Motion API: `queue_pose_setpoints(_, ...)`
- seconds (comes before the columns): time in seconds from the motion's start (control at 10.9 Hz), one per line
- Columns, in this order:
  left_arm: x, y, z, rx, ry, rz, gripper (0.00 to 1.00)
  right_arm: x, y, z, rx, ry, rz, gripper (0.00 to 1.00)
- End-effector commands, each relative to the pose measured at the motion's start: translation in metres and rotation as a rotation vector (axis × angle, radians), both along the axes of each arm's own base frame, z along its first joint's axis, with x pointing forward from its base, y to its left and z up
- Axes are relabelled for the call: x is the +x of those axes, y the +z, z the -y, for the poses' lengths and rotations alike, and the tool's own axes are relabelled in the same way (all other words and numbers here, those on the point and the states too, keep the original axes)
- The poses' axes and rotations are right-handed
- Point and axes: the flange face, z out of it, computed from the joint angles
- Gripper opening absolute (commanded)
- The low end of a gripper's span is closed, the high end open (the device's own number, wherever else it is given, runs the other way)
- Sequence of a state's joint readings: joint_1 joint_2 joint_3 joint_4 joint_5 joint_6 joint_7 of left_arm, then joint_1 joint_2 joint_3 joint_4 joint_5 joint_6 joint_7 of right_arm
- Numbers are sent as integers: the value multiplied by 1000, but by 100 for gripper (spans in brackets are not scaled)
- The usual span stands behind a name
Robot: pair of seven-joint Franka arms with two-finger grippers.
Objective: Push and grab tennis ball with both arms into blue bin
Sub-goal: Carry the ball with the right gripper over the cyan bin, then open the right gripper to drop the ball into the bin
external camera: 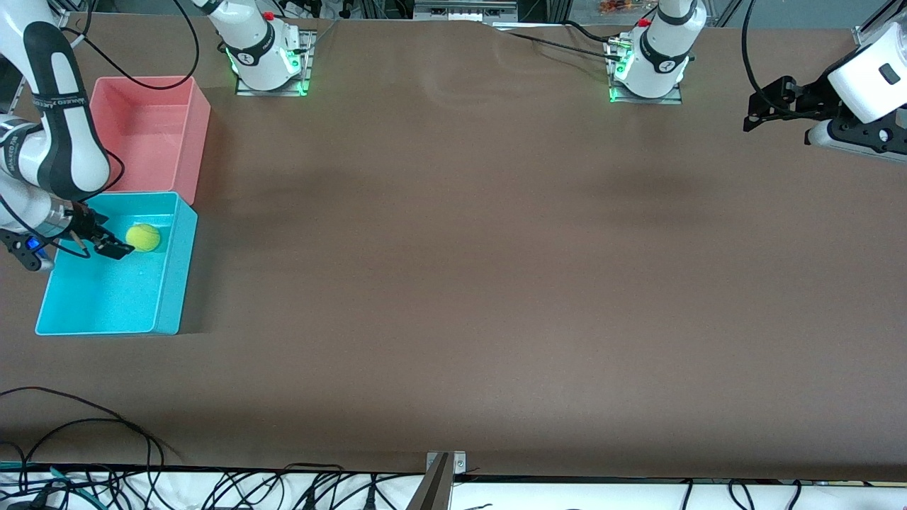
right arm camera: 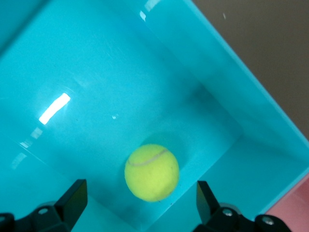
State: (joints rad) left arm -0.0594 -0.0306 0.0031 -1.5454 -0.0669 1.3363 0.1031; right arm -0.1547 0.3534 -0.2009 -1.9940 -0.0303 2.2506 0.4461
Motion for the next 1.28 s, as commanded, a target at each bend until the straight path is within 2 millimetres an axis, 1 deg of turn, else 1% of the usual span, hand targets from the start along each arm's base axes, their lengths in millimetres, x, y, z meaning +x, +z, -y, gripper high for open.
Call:
queue_pose_setpoints(0.0, 3, 4, 0, -12, -5, 8, 100, 29, 39, -8, 6, 47, 52, 100)
queue_pose_setpoints(0.18, 3, 4, -2, -10, -2, 8, 100, 47, 73, -14, 4, 61, 67, 100)
queue_pose_setpoints(0.27, 3, 4, -3, 1, 0, 7, 100, 51, 85, -12, 7, 60, 55, 100)
queue_pose_setpoints(0.37, 3, 4, -4, 52, -9, 12, 100, 55, 96, -14, 8, 62, 54, 100)
queue_pose_setpoints(0.46, 2, 4, 8, 82, -33, 16, 100, 59, 105, -21, 9, 74, 52, 100)
queue_pose_setpoints(0.55, 2, 4, 11, 99, -37, 18, 100, 64, 119, -30, 11, 81, 53, 100)
queue_pose_setpoints(0.82, 3, 5, 8, 100, -29, 27, 100, 76, 162, -56, 9, 119, 50, 100)
queue_pose_setpoints(0.92, 5, 7, 8, 128, -32, 46, 100, 77, 171, -63, 11, 131, 35, 100)
queue_pose_setpoints(1.01, 9, 11, 11, 160, -43, 92, 100, 74, 188, -66, 13, 144, 42, 100)
queue_pose_setpoints(1.1, 10, 12, 13, 157, -46, 103, 100, 71, 202, -78, 21, 180, 51, 100)
queue_pose_setpoints(1.19, 10, 12, 14, 152, -45, 105, 100, 67, 218, -94, 32, 224, 56, 100)
